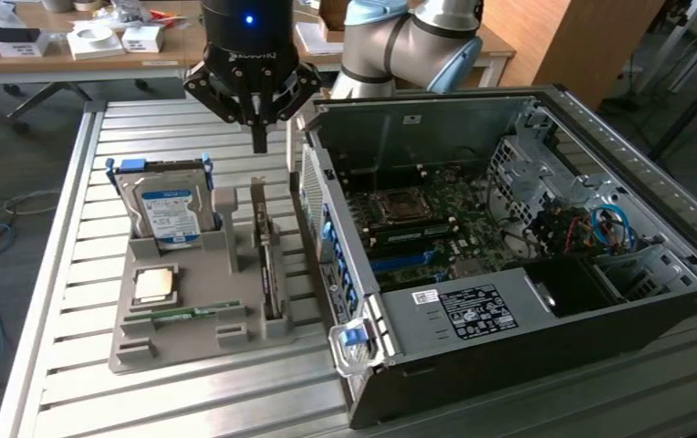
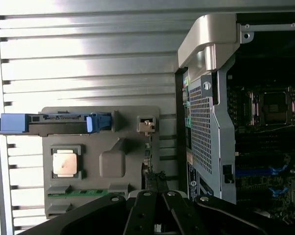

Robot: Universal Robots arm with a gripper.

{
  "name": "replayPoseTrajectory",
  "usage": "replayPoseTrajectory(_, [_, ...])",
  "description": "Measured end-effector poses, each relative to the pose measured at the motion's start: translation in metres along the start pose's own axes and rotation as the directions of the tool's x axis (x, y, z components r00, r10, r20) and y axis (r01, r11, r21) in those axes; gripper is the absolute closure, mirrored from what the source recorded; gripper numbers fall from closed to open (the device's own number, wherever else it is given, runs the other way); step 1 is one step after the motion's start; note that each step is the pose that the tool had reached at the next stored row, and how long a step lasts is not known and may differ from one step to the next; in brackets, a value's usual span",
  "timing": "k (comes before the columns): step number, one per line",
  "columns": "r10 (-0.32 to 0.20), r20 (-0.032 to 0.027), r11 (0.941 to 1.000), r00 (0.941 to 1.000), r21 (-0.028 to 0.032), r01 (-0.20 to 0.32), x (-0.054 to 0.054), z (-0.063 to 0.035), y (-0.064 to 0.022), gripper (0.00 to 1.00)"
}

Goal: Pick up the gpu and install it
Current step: 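Reach for the gpu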

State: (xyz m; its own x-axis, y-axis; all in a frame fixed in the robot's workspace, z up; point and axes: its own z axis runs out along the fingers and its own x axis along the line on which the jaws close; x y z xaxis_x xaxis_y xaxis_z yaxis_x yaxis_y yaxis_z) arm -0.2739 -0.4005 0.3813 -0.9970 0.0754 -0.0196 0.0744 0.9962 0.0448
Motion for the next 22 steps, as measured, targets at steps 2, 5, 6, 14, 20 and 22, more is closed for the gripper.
replayPoseTrajectory(2, [0.0, 0.0, 1.0, 1.0, 0.0, 0.0, 0.0, -0.0001, -0.0025, 0.89])
replayPoseTrajectory(5, [0.0, 0.0, 1.0, 1.0, 0.0, 0.0, -0.001, -0.0003, -0.0075, 0.89])
replayPoseTrajectory(6, [0.0, 0.0, 1.0, 1.0, 0.0, 0.0, -0.001, -0.0004, -0.0092, 0.89])
replayPoseTrajectory(14, [0.002, 0.0, 1.0, 1.0, 0.0001, -0.002, -0.002, -0.001, -0.024, 0.89])
replayPoseTrajectory(20, [0.003, 0.0001, 1.0, 1.0, 0.0001, -0.003, -0.002, -0.0015, -0.0344, 0.89])
replayPoseTrajectory(22, [0.003, 0.0001, 1.0, 1.0, 0.0001, -0.003, -0.002, -0.0016, -0.0374, 0.89])
